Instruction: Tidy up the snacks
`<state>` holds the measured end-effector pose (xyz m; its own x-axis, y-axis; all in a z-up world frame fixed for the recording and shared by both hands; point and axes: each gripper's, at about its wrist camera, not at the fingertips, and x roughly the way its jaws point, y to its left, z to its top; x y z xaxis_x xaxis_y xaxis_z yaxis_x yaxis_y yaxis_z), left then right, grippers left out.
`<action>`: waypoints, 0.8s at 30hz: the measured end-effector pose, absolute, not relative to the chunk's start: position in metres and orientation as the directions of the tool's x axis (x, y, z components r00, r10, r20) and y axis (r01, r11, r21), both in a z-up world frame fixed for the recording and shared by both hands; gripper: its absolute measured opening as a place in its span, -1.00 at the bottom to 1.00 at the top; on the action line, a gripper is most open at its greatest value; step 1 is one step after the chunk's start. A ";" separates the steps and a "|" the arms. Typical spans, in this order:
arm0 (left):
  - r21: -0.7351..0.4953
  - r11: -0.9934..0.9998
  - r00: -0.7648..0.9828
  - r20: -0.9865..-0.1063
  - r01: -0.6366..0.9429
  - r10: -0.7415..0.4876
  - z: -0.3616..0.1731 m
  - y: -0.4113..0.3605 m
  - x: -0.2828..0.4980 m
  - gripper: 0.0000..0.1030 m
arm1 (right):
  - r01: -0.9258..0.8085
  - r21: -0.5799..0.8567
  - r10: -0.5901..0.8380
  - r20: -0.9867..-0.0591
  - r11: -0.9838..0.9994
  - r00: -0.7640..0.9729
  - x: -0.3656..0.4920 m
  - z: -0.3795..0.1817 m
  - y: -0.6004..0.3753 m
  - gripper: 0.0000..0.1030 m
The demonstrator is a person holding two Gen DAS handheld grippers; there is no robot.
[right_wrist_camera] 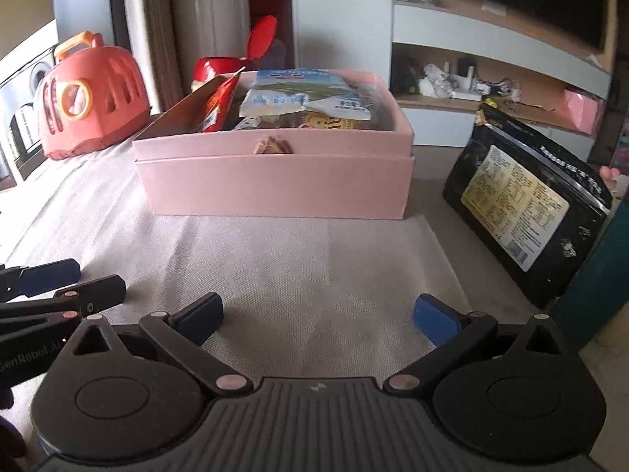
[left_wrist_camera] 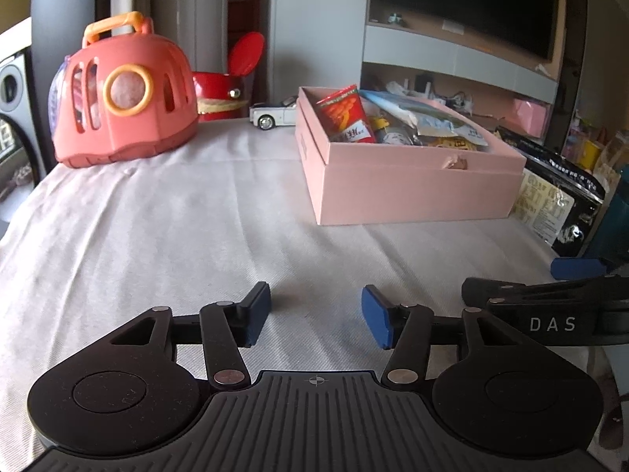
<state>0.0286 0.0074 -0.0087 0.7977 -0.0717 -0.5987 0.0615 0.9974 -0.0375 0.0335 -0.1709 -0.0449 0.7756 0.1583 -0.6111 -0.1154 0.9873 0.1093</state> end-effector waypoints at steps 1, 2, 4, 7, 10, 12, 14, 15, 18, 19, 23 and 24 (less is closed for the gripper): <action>-0.037 0.997 0.797 -0.599 0.064 -0.074 -0.009 0.007 0.029 0.17 | -0.106 0.111 0.152 -0.608 0.988 0.779 0.034 -0.046 -0.171 1.00; -0.037 0.997 0.797 -0.599 0.066 -0.075 -0.009 0.006 0.029 0.19 | -0.094 0.115 0.144 -0.603 0.989 0.784 0.033 -0.046 -0.171 1.00; -0.038 0.997 0.797 -0.600 0.067 -0.076 -0.009 0.006 0.029 0.20 | -0.077 0.120 0.133 -0.590 0.990 0.796 0.032 -0.048 -0.171 1.00; -0.031 0.997 0.796 -0.600 0.067 -0.072 -0.009 0.005 0.029 0.20 | -0.075 0.112 0.127 -0.587 0.991 0.799 0.031 -0.049 -0.170 1.00; -0.008 0.998 0.795 -0.603 0.066 -0.057 -0.009 0.002 0.030 0.20 | -0.075 0.114 0.128 -0.587 0.991 0.799 0.031 -0.048 -0.171 1.00; 0.000 0.998 0.795 -0.604 0.064 -0.051 -0.009 0.001 0.031 0.21 | -0.076 0.114 0.129 -0.587 0.991 0.799 0.031 -0.048 -0.170 1.00; -0.011 0.998 0.795 -0.603 0.064 -0.057 -0.010 0.003 0.031 0.21 | -0.076 0.113 0.128 -0.587 0.991 0.799 0.031 -0.048 -0.170 1.00; -0.015 0.998 0.795 -0.603 0.063 -0.060 -0.010 0.004 0.031 0.21 | -0.076 0.114 0.128 -0.587 0.991 0.799 0.031 -0.048 -0.170 1.00; -0.016 0.998 0.796 -0.603 0.062 -0.059 -0.010 0.003 0.031 0.21 | -0.079 0.114 0.131 -0.587 0.990 0.799 0.031 -0.048 -0.170 1.00; -0.018 0.998 0.796 -0.603 0.063 -0.060 -0.010 0.003 0.031 0.21 | -0.082 0.114 0.134 -0.586 0.990 0.799 0.031 -0.048 -0.170 1.00; -0.027 0.998 0.796 -0.602 0.062 -0.066 -0.009 0.004 0.031 0.20 | -0.089 0.114 0.140 -0.585 0.989 0.799 0.031 -0.048 -0.170 1.00; -0.029 0.998 0.796 -0.602 0.061 -0.066 -0.009 0.004 0.031 0.20 | -0.091 0.115 0.141 -0.585 0.989 0.798 0.031 -0.048 -0.170 1.00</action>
<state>0.0311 0.0043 -0.0092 0.7960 -0.0663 -0.6016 0.0613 0.9977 -0.0289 0.0305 -0.1696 -0.0478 0.7985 0.1412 -0.5852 -0.0910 0.9892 0.1145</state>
